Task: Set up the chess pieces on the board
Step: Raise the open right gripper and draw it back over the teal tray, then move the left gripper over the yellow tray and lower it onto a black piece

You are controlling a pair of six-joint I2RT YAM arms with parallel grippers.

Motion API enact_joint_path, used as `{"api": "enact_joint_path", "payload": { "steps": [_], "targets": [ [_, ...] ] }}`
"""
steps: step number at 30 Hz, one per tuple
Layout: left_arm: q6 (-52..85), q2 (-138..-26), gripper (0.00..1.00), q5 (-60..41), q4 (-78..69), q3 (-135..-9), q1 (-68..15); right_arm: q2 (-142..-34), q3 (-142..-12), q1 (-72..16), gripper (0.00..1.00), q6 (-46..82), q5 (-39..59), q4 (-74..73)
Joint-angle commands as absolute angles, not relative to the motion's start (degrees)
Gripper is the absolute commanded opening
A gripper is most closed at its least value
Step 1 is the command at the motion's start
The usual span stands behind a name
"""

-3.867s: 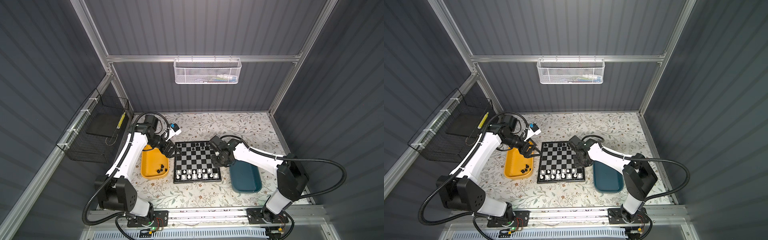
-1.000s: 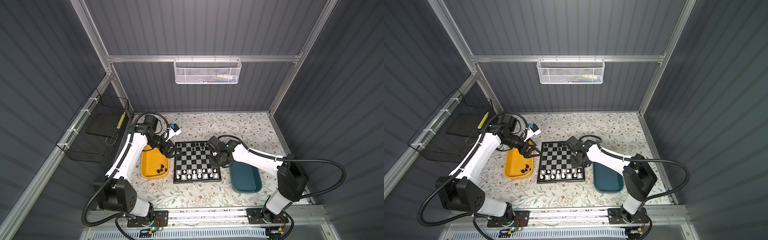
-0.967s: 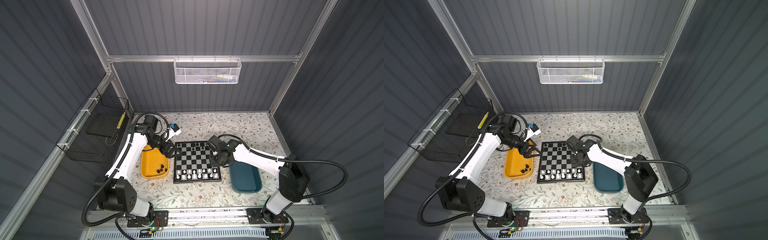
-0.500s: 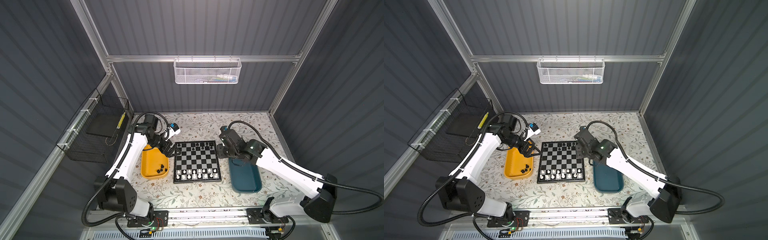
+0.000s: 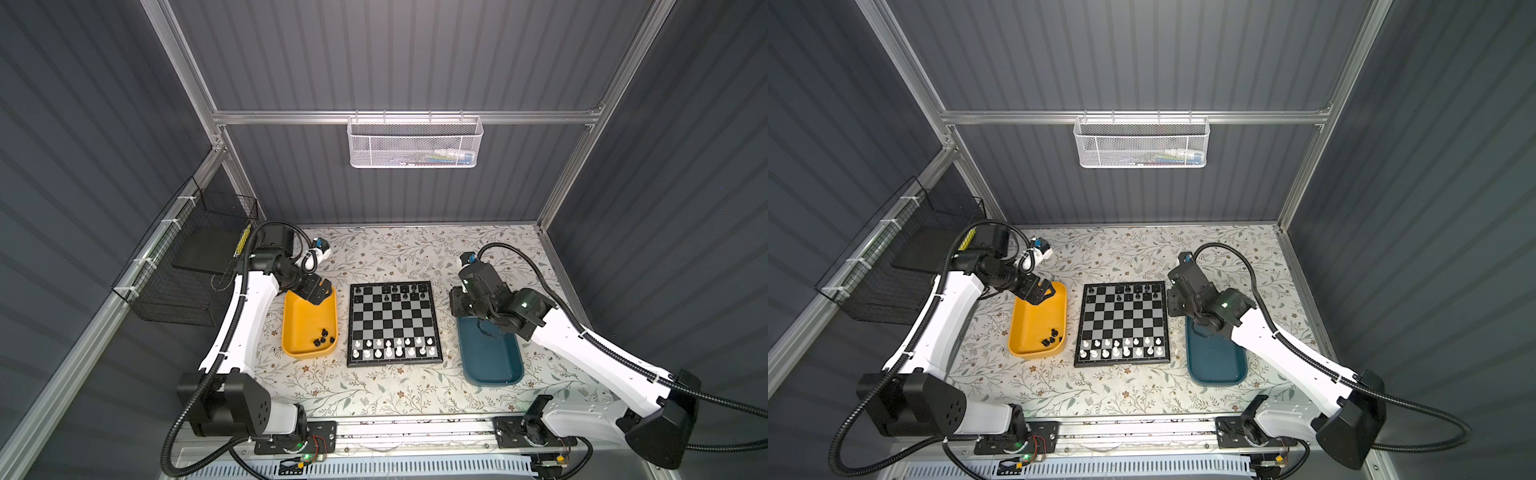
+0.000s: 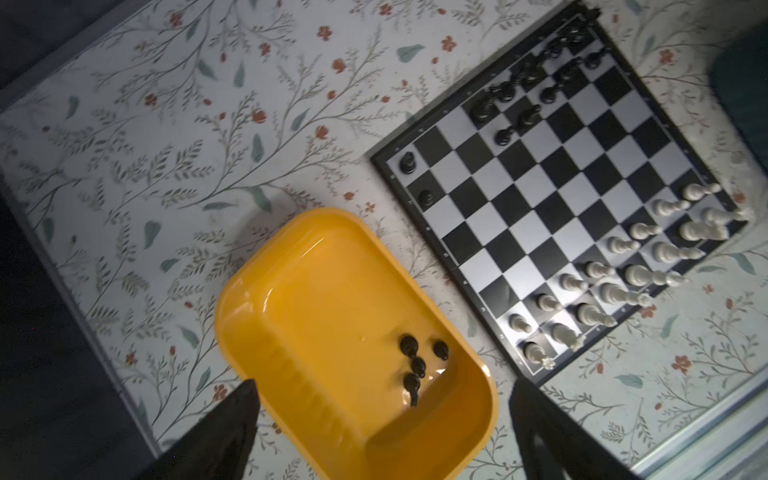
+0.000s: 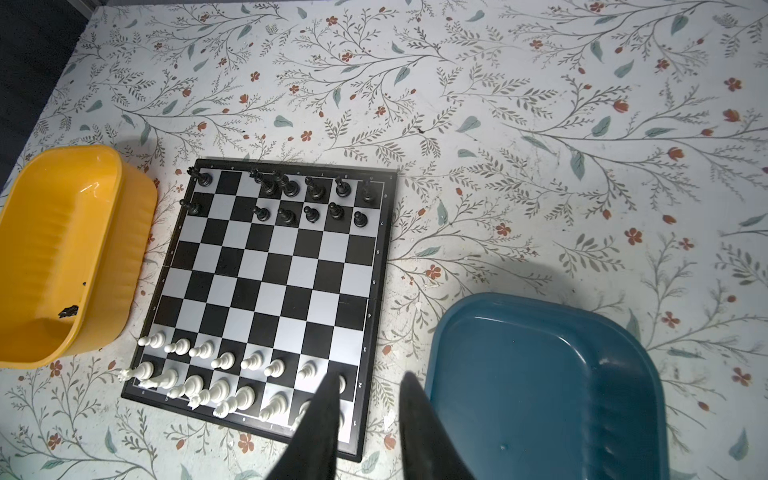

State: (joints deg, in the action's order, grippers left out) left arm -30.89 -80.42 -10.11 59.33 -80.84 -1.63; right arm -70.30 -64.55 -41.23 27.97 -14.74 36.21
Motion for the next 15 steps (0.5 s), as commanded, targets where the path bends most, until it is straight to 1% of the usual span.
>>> {"api": "enact_joint_path", "payload": {
  "steps": [1,4,10,13,15],
  "targets": [
    [-29.47,-78.53,0.94,-6.05,58.97,-77.56,-1.59,-72.08,-65.5,-39.51,0.28,26.16,-12.51,34.81],
    [-30.04,-77.89,0.94,-5.11,59.1,-75.56,-1.58,-73.4,-66.61,-38.37,0.28,25.3,-10.99,34.99],
    [-28.06,-78.66,0.99,-3.55,58.45,-73.01,-1.58,-74.6,-66.86,-37.24,0.28,24.87,-9.58,34.95],
    [-27.31,-79.32,0.99,-0.84,55.49,-72.0,-1.58,-74.76,-66.99,-36.88,0.28,24.46,-9.39,35.39],
    [-27.94,-79.19,0.97,1.69,53.63,-70.2,-1.58,-74.63,-66.9,-36.48,0.28,24.25,-9.45,35.75]
  ]
}}
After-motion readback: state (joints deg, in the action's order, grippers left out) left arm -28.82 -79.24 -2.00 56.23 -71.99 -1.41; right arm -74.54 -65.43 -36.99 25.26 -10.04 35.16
